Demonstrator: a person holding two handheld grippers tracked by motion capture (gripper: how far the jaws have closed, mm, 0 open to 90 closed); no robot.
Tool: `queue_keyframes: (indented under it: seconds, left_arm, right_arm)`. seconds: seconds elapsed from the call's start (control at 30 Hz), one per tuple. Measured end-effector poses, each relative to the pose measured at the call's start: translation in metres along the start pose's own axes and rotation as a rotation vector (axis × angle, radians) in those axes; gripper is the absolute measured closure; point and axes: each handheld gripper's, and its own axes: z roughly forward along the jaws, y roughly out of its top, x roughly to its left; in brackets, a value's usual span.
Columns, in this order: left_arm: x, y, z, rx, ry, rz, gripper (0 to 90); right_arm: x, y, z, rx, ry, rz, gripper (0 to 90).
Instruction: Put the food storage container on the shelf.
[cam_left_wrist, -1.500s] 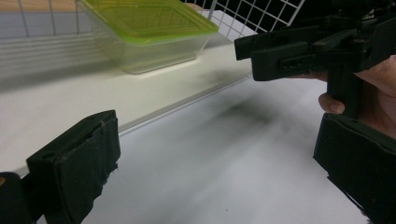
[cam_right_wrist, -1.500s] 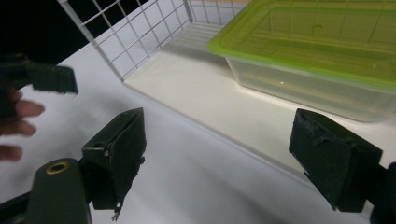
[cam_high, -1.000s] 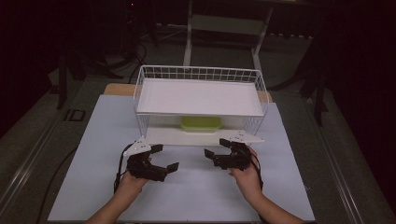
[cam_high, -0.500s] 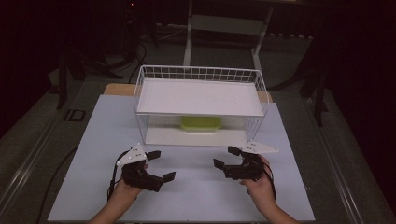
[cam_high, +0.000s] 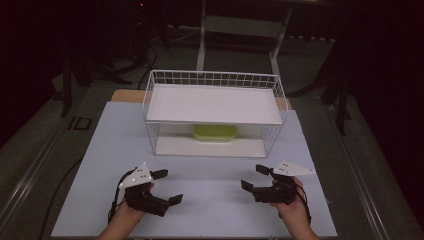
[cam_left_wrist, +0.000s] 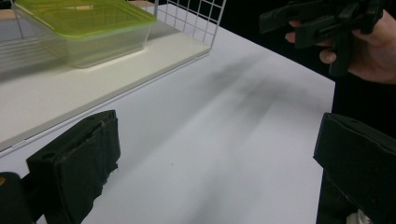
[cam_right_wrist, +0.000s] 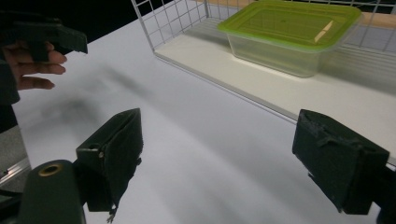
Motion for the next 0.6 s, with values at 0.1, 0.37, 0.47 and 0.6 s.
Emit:
queue_keyframes:
  seconds: [0.1,0.37,0.47,0.6]
  left_arm:
    - [-0.002,-0.001,0.002,0.005,-0.001,0.011,1.0]
    - [-0.007,-0.006,0.004,0.005,-0.01,0.047,1.0]
    - [-0.008,-0.007,0.005,-0.001,-0.005,0.069,1.0]
    - [-0.009,-0.01,0.006,-0.001,-0.01,0.12,1.0]
  right_arm:
    - [-0.002,-0.003,-0.005,-0.002,-0.005,-0.01,16.1]
    - [-0.008,-0.016,-0.011,0.002,-0.008,-0.038,16.1]
    - [-0.011,-0.021,-0.011,0.009,-0.001,-0.04,16.2]
    - [-0.015,-0.026,-0.007,0.026,0.0,-0.072,16.2]
